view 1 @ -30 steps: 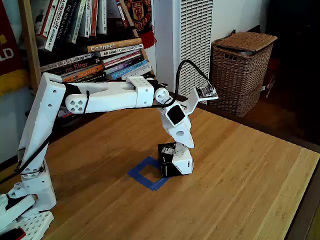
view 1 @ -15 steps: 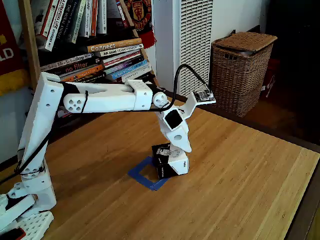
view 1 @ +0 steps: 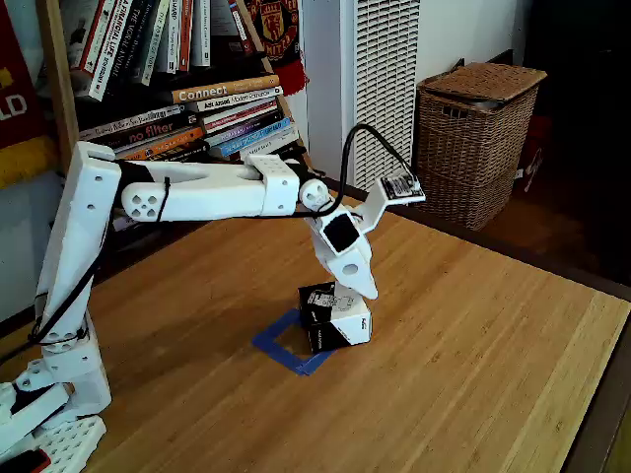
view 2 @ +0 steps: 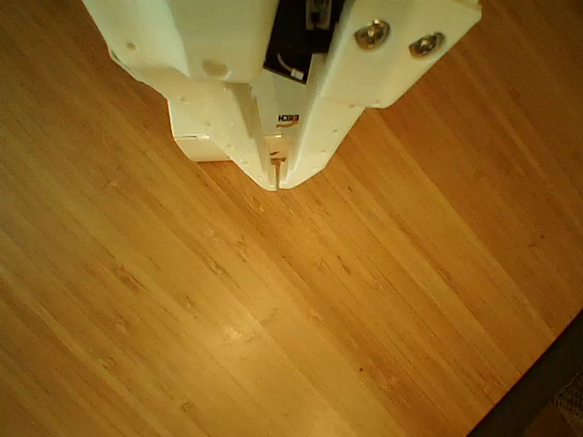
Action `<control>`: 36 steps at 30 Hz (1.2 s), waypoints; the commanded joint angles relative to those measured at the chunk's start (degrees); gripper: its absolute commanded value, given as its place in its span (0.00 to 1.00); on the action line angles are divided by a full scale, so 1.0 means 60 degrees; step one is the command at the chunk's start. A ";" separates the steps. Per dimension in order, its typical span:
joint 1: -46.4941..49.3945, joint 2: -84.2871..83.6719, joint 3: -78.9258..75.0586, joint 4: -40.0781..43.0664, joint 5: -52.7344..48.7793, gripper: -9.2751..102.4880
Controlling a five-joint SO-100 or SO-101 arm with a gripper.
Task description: Push the box on top of the target
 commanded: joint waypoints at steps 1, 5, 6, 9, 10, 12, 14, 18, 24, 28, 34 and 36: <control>0.0000 0.0703 -0.0015 0.0088 0.0044 0.08; -0.0044 0.0762 0.0015 0.0190 0.0029 0.08; -0.0059 0.0762 0.0015 0.0220 0.0029 0.08; -0.0117 0.0791 0.0029 0.0278 0.0029 0.08; -0.0132 0.0791 0.0029 0.0308 0.0029 0.08; -0.0161 0.0791 0.0029 0.0337 0.0029 0.08; -0.0190 0.0806 0.0029 0.0366 0.0029 0.08; -0.0234 0.0820 0.0044 0.0425 0.0029 0.08; -0.0278 0.0952 0.0234 0.0410 0.0015 0.08; -0.0308 0.0996 0.0322 0.0410 0.0000 0.08; -0.0366 0.1011 0.0381 0.0439 -0.0015 0.08; -0.0381 0.1025 0.0425 0.0439 -0.0015 0.08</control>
